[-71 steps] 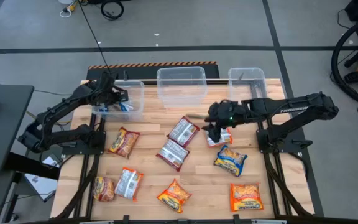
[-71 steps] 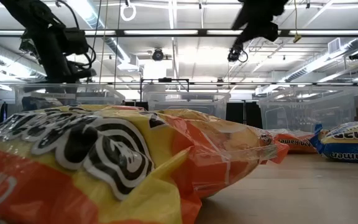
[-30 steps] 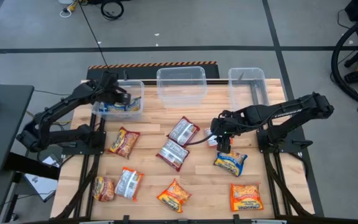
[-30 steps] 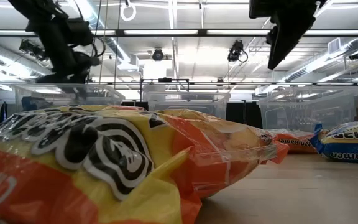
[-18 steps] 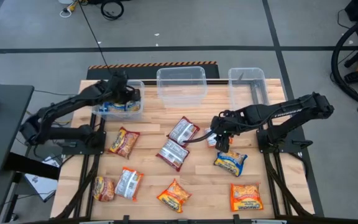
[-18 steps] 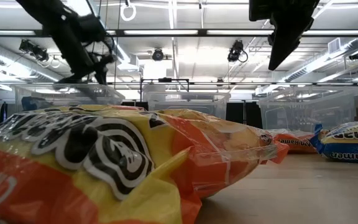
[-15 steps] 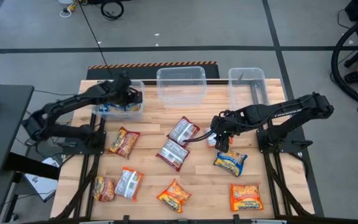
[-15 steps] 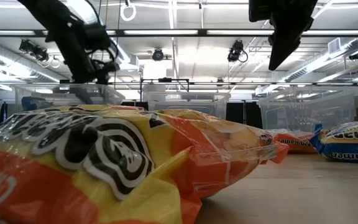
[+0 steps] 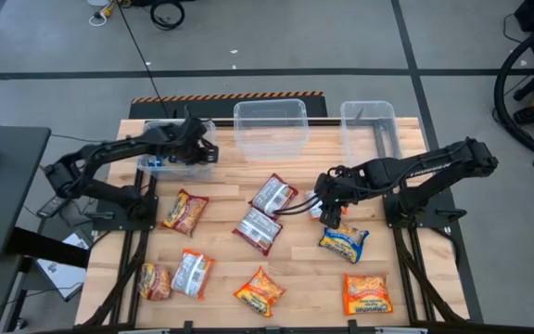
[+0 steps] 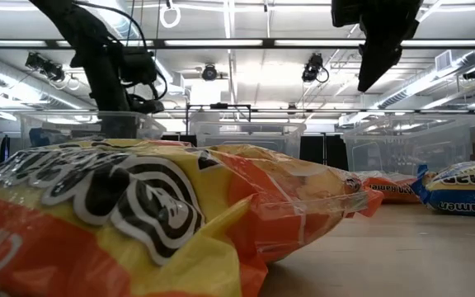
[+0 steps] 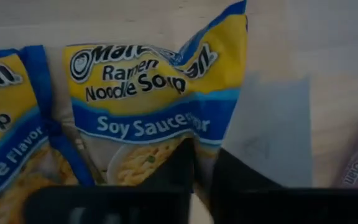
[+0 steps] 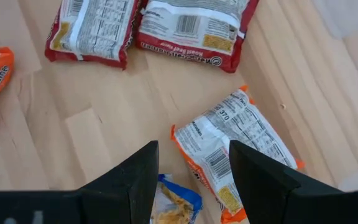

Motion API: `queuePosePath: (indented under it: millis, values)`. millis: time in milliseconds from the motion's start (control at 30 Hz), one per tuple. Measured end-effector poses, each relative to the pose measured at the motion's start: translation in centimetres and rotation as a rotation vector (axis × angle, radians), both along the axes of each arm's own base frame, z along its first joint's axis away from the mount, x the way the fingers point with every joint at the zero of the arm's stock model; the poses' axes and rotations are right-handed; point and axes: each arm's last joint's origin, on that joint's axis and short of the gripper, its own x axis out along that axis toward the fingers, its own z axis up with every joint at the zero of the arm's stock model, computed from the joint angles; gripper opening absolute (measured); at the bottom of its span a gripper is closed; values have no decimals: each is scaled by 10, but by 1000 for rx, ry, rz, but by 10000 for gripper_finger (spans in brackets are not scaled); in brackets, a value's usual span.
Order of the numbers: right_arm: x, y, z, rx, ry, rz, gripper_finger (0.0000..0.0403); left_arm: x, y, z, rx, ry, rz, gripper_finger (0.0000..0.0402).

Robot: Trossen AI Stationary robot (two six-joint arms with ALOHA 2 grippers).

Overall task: Sort Maruchan noodles
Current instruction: Adjust the right blue noodle bag in the transparent bin

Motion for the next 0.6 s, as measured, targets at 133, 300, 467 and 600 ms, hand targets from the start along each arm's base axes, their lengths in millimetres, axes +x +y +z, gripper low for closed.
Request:
queuePosePath:
  millis: [133, 300, 467, 600]
  values:
    - [0, 0, 0, -5, 2, 9, 201, -8, 1, 20, 4, -31, -26, 7]
    - [0, 0, 0, -8, 5, 22, 201, -30, 0, 63, 102, -118, -51, 4]
    - [0, 1, 0, 2, 8, 30, 201, -60, 0, 46, 102, -211, 42, 3]
    - [0, 2, 0, 2, 7, 36, 201, -60, -1, 12, 95, -431, 77, 2]
